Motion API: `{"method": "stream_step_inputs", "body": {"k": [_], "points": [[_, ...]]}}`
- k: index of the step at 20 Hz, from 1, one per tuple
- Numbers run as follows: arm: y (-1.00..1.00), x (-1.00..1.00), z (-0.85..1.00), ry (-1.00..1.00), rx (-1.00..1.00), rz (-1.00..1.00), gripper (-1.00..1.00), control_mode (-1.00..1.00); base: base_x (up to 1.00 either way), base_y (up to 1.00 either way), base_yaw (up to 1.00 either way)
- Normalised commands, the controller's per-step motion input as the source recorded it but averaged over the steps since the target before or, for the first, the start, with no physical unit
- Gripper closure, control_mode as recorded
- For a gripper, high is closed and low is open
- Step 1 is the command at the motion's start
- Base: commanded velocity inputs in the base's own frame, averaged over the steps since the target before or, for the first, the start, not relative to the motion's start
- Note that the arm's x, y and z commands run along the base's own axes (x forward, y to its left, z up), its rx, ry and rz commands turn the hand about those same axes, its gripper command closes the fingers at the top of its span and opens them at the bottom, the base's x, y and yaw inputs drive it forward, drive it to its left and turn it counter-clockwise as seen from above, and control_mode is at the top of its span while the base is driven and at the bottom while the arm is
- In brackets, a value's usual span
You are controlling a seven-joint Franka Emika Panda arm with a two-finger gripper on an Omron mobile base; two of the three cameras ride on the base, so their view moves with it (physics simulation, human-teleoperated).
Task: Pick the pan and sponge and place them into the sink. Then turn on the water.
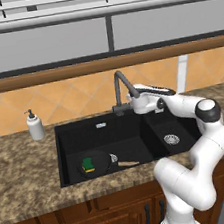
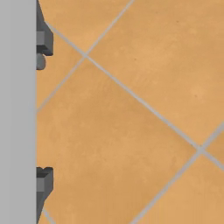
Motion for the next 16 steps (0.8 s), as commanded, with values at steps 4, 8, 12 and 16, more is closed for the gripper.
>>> {"method": "stream_step_inputs", "body": {"k": [4, 8, 12, 16], "points": [[-0.89, 0.0, 0.0, 0.0, 0.03, 0.0, -1.0, -1.0, 0.0, 0.0, 0.0], [-0.95, 0.0, 0.0, 0.0, 0.05, 0.0, -1.0, -1.0, 0.0, 0.0, 0.0], [-0.92, 0.0, 0.0, 0.0, 0.05, 0.0, -1.0, -1.0, 0.0, 0.0, 0.0], [-0.84, 0.0, 0.0, 0.0, 0.04, 0.0, -1.0, -1.0, 0.0, 0.0, 0.0]]}}
